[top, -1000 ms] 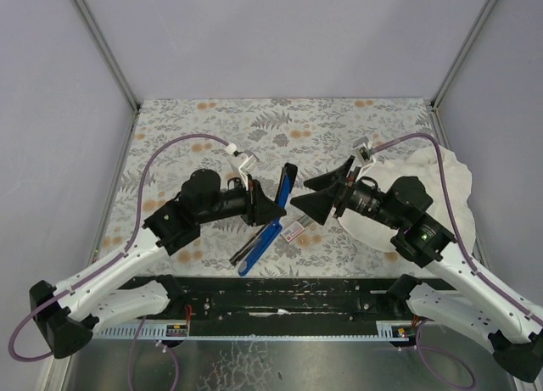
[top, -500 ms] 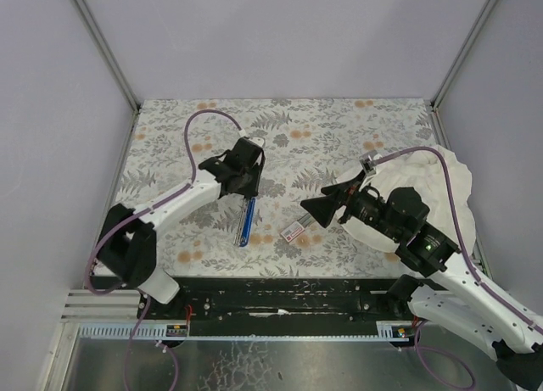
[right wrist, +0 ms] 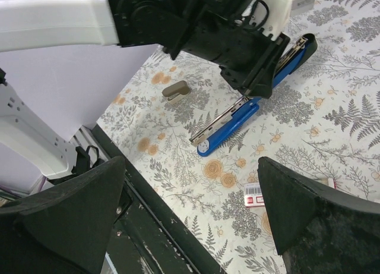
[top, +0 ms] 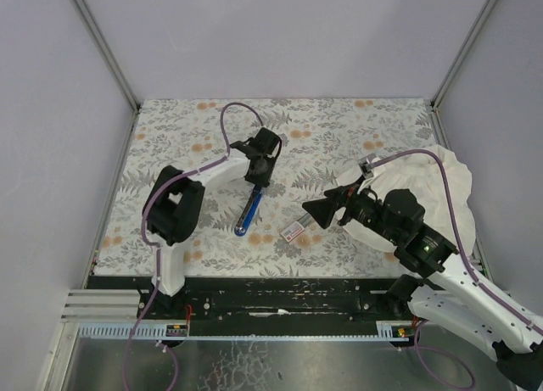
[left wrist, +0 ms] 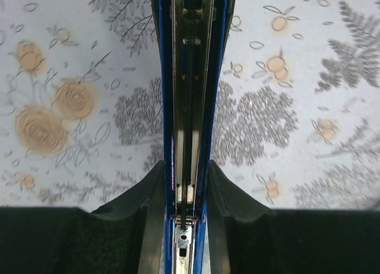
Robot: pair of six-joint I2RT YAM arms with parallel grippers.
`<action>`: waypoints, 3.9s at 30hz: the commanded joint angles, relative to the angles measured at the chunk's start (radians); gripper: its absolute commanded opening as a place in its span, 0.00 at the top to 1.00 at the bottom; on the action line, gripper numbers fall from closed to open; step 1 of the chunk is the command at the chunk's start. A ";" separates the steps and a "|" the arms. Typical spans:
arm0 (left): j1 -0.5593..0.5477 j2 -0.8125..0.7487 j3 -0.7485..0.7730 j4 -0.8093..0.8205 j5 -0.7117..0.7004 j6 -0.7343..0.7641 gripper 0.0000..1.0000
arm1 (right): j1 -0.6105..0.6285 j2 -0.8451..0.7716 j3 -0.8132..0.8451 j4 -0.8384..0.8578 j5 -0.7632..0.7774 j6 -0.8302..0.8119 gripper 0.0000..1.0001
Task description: Load the staples into the stapler
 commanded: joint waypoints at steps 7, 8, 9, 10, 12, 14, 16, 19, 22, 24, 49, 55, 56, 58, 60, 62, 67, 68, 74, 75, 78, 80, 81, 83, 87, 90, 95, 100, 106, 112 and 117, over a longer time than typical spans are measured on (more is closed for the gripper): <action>0.006 0.176 0.162 0.021 -0.002 0.077 0.86 | 0.000 0.005 -0.020 0.035 0.017 -0.003 0.01; 0.006 0.183 0.167 0.017 0.001 0.080 0.75 | 0.000 0.005 -0.023 0.036 0.014 0.000 0.01; 0.007 0.188 0.169 0.012 0.002 0.079 0.65 | 0.000 0.005 -0.025 0.038 0.012 0.003 0.01; 0.008 0.188 0.169 0.007 0.003 0.076 0.56 | 0.000 0.005 -0.026 0.040 0.011 0.005 0.01; 0.009 0.169 0.152 0.004 -0.002 0.073 0.39 | 0.000 0.003 -0.027 0.041 0.010 0.006 0.01; 0.012 0.116 0.118 0.012 -0.020 0.072 0.28 | 0.000 -0.002 -0.029 0.038 0.012 0.005 0.01; 0.021 0.049 0.069 0.019 -0.049 0.066 0.22 | 0.000 -0.008 -0.029 0.036 0.012 0.002 0.01; 0.053 -0.083 -0.064 0.041 -0.074 0.028 0.17 | 0.000 -0.012 -0.029 0.027 0.015 -0.007 0.01; 0.113 -0.220 -0.203 0.056 -0.068 -0.018 0.13 | 0.000 -0.011 -0.026 0.014 0.009 -0.017 0.01; 0.169 -0.291 -0.272 0.026 -0.075 -0.039 0.11 | 0.000 -0.013 -0.026 0.007 -0.003 -0.021 0.01; 0.467 -0.386 -0.472 -0.041 -0.125 -0.073 0.45 | 0.000 -0.062 -0.069 0.029 -0.035 0.028 0.00; 0.474 -0.340 -0.458 -0.048 -0.123 -0.073 0.50 | 0.000 -0.055 -0.069 0.033 -0.039 0.036 0.01; 0.474 -0.336 -0.455 -0.050 -0.118 -0.072 0.52 | -0.001 -0.054 -0.070 0.033 -0.039 0.035 0.00; 0.473 -0.331 -0.454 -0.050 -0.107 -0.068 0.59 | 0.000 -0.053 -0.069 0.032 -0.037 0.034 0.01; 0.474 -0.330 -0.453 -0.050 -0.104 -0.067 0.67 | 0.000 -0.053 -0.069 0.033 -0.036 0.035 0.00; 0.474 -0.332 -0.456 -0.049 -0.098 -0.069 0.77 | 0.000 -0.053 -0.069 0.032 -0.032 0.035 0.00; 0.474 -0.415 -0.483 -0.037 0.036 -0.111 0.95 | -0.001 -0.034 -0.069 0.028 -0.029 0.020 0.01; 0.474 -0.450 -0.494 -0.031 0.097 -0.131 0.97 | -0.001 -0.023 -0.068 0.025 -0.030 0.014 0.01; 0.444 -0.670 -0.552 0.042 0.497 -0.336 1.00 | 0.001 0.122 -0.038 -0.003 -0.099 -0.027 0.00; 0.430 -0.700 -0.562 0.056 0.534 -0.376 1.00 | 0.001 0.166 -0.022 -0.005 -0.121 -0.024 0.01; 0.366 -0.782 -0.613 0.116 0.607 -0.500 1.00 | 0.005 0.286 0.009 0.012 -0.194 0.008 0.06; 0.319 -0.827 -0.660 0.180 0.644 -0.592 1.00 | 0.024 0.334 0.014 0.051 -0.205 0.026 0.08; 0.295 -0.845 -0.685 0.217 0.658 -0.640 1.00 | 0.040 0.351 0.016 0.069 -0.201 0.033 0.07; 0.244 -0.876 -0.721 0.296 0.669 -0.722 1.00 | 0.074 0.384 0.030 0.085 -0.184 0.033 0.08; 0.147 -0.890 -0.742 0.374 0.659 -0.825 1.00 | 0.134 0.444 0.081 0.069 -0.125 0.011 0.11; 0.083 -0.894 -0.744 0.423 0.628 -0.882 1.00 | 0.177 0.484 0.109 0.074 -0.084 0.002 0.15; 0.020 -0.889 -0.746 0.462 0.597 -0.926 1.00 | 0.233 0.543 0.151 0.099 -0.042 -0.002 0.19; 0.007 -0.902 -0.751 0.463 0.593 -0.935 1.00 | 0.261 0.572 0.171 0.091 0.019 -0.009 0.28; -0.001 -0.925 -0.770 0.463 0.586 -0.947 1.00 | 0.265 0.567 0.173 0.086 0.070 -0.025 0.43; -0.003 -0.939 -0.789 0.463 0.593 -0.952 1.00 | 0.267 0.554 0.181 0.066 0.106 -0.050 0.54; -0.003 -0.945 -0.775 0.443 0.597 -0.939 1.00 | 0.267 0.535 0.180 0.023 0.178 -0.075 0.68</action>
